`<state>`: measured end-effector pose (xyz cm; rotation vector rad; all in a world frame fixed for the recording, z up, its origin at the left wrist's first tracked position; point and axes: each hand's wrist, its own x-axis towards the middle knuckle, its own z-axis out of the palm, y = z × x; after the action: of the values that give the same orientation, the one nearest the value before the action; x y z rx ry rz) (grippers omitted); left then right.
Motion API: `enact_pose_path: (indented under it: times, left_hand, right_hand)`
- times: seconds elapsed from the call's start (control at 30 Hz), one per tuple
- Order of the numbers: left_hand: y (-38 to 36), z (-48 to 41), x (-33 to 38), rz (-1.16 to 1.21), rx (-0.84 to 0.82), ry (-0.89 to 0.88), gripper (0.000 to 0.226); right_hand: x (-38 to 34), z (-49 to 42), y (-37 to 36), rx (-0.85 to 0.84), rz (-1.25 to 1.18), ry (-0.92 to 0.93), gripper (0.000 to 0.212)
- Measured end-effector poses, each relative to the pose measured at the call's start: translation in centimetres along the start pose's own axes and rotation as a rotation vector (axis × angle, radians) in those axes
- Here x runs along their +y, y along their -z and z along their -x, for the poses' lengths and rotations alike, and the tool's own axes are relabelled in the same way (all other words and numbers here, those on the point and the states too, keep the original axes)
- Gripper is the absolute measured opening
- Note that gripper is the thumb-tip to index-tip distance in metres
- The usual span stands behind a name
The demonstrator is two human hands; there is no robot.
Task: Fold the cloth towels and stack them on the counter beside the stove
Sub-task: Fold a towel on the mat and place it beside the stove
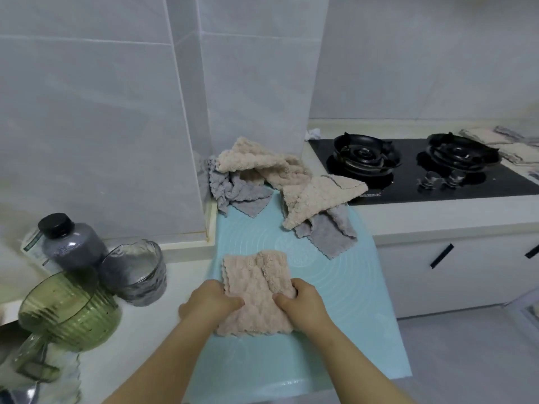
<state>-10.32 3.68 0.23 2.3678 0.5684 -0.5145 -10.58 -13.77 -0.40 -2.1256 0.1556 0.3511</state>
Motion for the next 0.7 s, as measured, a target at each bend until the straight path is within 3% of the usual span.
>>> enact_pose_path:
  times: [0.1,0.23,0.37,0.53,0.7]
  left_hand:
    - [0.1,0.4,2.9,0.357,-0.046,-0.071,0.026]
    - [-1.7,1.3,8.8,0.725,-0.193,-0.121,0.026]
    - [-5.9,2.9,15.6,0.809,-0.276,-0.218,0.03]
    - [-12.5,4.9,25.4,0.83,-0.355,-0.389,0.05]
    - [-19.7,6.8,36.5,0.717,-0.375,-0.555,0.036]
  right_hand:
    - [-0.1,0.4,2.6,0.004,-0.431,-0.149,0.003]
    - [1.7,0.3,7.3,0.077,-0.775,-0.239,0.021]
    - [5.5,0.0,13.6,0.201,-0.944,-0.267,0.025]
    - [10.9,-0.3,23.8,0.312,-0.979,-0.254,0.026]
    - [16.1,-0.9,36.1,0.382,-0.936,-0.198,0.02]
